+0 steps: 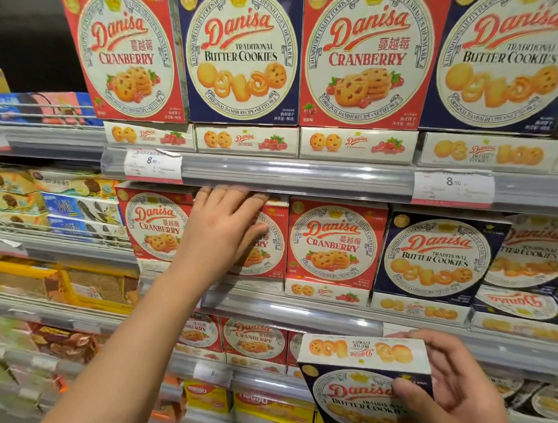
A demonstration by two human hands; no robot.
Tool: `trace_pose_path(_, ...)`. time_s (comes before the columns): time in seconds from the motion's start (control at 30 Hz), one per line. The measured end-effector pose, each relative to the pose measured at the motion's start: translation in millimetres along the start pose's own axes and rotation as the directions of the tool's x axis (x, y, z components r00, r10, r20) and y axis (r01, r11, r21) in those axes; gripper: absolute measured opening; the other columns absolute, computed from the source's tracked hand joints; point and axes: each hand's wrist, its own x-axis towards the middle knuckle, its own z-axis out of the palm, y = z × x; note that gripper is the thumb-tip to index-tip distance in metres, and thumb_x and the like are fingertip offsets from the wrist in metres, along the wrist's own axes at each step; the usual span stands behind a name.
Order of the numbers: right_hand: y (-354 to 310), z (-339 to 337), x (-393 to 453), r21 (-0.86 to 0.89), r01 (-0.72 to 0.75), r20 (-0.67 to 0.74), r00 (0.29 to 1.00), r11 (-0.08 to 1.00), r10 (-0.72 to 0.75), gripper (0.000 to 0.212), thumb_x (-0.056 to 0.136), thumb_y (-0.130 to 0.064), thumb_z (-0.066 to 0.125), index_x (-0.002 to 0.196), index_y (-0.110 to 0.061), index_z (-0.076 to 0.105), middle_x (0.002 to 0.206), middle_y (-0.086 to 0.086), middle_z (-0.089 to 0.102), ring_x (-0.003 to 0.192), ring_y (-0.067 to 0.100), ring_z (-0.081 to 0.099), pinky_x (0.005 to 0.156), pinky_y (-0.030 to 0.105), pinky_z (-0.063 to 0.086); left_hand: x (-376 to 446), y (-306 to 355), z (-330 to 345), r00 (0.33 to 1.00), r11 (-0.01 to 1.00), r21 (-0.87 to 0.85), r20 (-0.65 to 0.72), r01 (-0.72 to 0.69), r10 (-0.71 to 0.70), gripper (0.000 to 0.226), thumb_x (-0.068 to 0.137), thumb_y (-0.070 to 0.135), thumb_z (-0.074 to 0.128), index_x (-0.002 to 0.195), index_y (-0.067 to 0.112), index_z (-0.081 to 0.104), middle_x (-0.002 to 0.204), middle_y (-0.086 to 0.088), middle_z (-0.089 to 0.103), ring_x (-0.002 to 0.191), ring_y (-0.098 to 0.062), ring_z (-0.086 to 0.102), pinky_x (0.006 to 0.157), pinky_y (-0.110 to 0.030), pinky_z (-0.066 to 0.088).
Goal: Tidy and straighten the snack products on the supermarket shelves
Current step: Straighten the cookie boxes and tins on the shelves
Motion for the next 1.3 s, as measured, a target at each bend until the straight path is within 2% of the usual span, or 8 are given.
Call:
trace_pose_path(0.13,1.5,-0.9,-2.4,-0.012,0.008,-0.004,1.0,1.0,-0.008,0.061,0.042,-0.051,0.098,0.095,-0.033,0.072,0.105,0.01,0.078,0.1,0.025,0.075,0.078,0.028,0.062,-9.0,11.8,0.1,0.996,0.996,0.087,0.083,0.012,-0.019,0.062,0.093,0.052,0.063,0.139,0.013,0.051,0.126,-0.013,0.061,0.116,-0.037,0.056,0.113,-0.064,0.028)
trace_pose_path(0.37,2.2,2.4,-5.8,0.05,-0.027,0.017,1.0,0.998,0.027,0.077,0.029,-0.057,0.1,0.096,-0.029,0.073,0.109,0.013,0.077,0.101,0.026,0.075,0.079,0.031,0.062,-0.7,1.3,5.6,0.986,0.997,0.072,0.168,-0.014,0.002,0.075,0.085,0.064,0.059,0.141,0.016,0.044,0.128,-0.014,0.061,0.115,-0.038,0.057,0.103,-0.065,0.037)
trace_pose_path(0.57,1.4,6.0,-7.2,0.039,-0.026,0.022,0.999,0.999,0.025,0.077,0.031,-0.059,0.099,0.096,-0.029,0.073,0.11,0.013,0.076,0.101,0.029,0.074,0.079,0.037,0.062,0.3,-4.4,14.9,0.993,0.995,0.09,0.114,-0.035,0.024,0.075,0.084,0.065,0.06,0.138,0.015,0.042,0.125,-0.015,0.064,0.112,-0.039,0.061,0.101,-0.063,0.042)
trace_pose_path(0.77,-1.4,6.9,-10.9,0.017,-0.021,0.003,1.0,1.0,0.021,0.077,0.031,-0.061,0.098,0.097,-0.029,0.073,0.108,0.012,0.077,0.1,0.026,0.075,0.078,0.032,0.062,-2.1,-5.0,16.7,0.996,0.995,0.09,0.087,-0.033,0.025,0.074,0.085,0.062,0.063,0.139,0.016,0.041,0.128,-0.015,0.062,0.115,-0.039,0.057,0.102,-0.064,0.041)
trace_pose_path(1.07,-3.9,9.2,-15.1,0.028,-0.047,-0.026,0.999,0.998,0.048,0.08,0.026,-0.061,0.098,0.095,-0.03,0.073,0.106,0.011,0.077,0.096,0.026,0.076,0.075,0.032,0.063,-24.0,-6.1,17.0,0.992,0.996,-0.02,-0.086,-0.09,0.088,0.069,0.097,0.05,0.061,0.15,0.009,0.043,0.148,-0.014,0.051,0.136,-0.035,0.046,0.117,-0.062,0.028)
trace_pose_path(1.13,-1.5,8.9,-16.3,0.036,-0.045,-0.041,0.998,0.998,0.046,0.082,0.027,-0.062,0.098,0.097,-0.028,0.073,0.107,0.012,0.077,0.099,0.025,0.075,0.078,0.034,0.062,-44.2,-6.4,17.2,0.971,0.991,-0.129,-0.238,-0.029,-0.002,0.047,0.099,0.03,0.065,0.138,0.004,0.059,0.145,-0.016,0.055,0.133,-0.036,0.052,0.113,-0.059,0.035)
trace_pose_path(1.2,3.0,8.0,-18.1,0.043,-0.025,-0.058,0.998,0.999,0.027,0.084,0.028,-0.061,0.098,0.1,-0.026,0.072,0.108,0.013,0.077,0.101,0.026,0.074,0.084,0.039,0.06,-73.6,-8.5,17.7,0.895,0.956,-0.242,-0.369,0.167,-0.25,0.028,0.096,0.01,0.065,0.123,0.0,0.067,0.135,-0.018,0.062,0.124,-0.036,0.058,0.108,-0.051,0.043)
trace_pose_path(1.3,9.8,5.7,-19.6,0.035,-0.021,-0.076,0.997,0.999,0.024,0.078,0.032,-0.041,0.102,0.101,-0.024,0.073,0.108,0.015,0.076,0.103,0.028,0.073,0.085,0.039,0.059,-110.7,-27.8,19.2,0.636,0.692,-0.448,-0.297,0.566,-0.712,0.035,0.097,0.01,0.063,0.131,0.006,0.057,0.137,-0.014,0.055,0.131,-0.029,0.05,0.11,-0.049,0.041)
